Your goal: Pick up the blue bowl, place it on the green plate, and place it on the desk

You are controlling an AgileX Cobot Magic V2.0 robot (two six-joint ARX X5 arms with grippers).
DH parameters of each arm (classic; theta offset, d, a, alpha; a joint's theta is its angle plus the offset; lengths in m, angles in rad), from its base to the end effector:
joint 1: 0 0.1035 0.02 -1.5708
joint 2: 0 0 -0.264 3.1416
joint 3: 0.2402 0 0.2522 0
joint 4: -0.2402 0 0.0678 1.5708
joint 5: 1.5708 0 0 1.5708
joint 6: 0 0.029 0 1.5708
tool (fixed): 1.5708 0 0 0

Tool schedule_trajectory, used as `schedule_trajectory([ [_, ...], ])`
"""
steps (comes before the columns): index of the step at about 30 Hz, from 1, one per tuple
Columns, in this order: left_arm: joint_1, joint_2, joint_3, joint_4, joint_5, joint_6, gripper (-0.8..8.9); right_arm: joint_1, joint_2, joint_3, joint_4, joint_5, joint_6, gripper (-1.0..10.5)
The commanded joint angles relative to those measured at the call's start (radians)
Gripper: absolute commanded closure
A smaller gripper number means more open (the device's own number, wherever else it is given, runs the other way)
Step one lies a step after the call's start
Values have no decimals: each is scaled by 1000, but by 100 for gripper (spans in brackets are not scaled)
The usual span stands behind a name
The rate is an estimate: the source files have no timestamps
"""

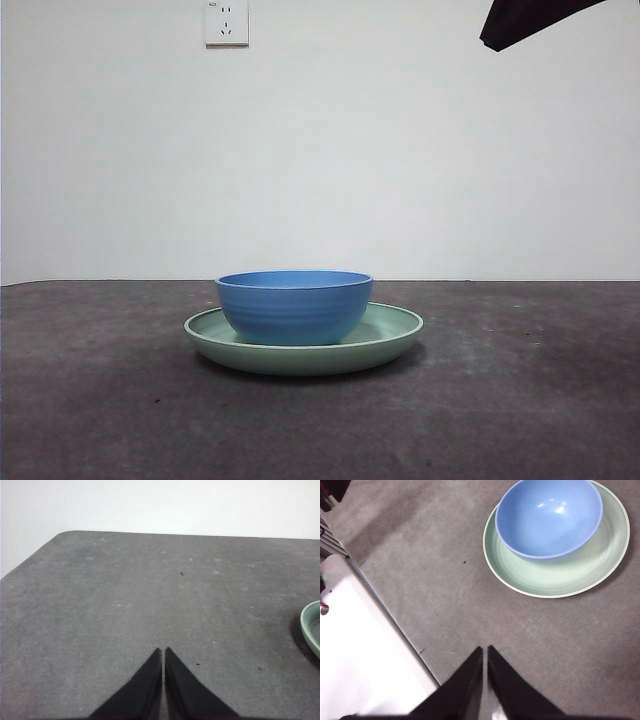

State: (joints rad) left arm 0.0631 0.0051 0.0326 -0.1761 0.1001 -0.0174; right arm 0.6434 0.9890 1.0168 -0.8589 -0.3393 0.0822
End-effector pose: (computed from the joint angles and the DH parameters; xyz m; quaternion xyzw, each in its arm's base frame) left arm 0.0948 0.0031 0.1572 -0.0147 0.0741 -0.0178 0.9970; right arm 0.1400 0.1171 0.3206 -0.0279 0.4164 0.4149 0.8085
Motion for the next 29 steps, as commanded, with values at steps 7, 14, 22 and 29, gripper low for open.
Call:
schedule_trajectory([
  [7,2,-2,-21,-8,-3,-6,804,-74,-48,10,44,31,-89,937],
  [14,2,-2,-21,-8,-3,-6,803,-276,-256,-129,396,34,-82,937],
  [22,2,-2,-21,-8,-3,-6,803,-547,-560,-478,717,159,-82,937],
  [29,2,-2,-21,-8,-3,-6,804,-657,-788,-743,895,284,-70,937],
])
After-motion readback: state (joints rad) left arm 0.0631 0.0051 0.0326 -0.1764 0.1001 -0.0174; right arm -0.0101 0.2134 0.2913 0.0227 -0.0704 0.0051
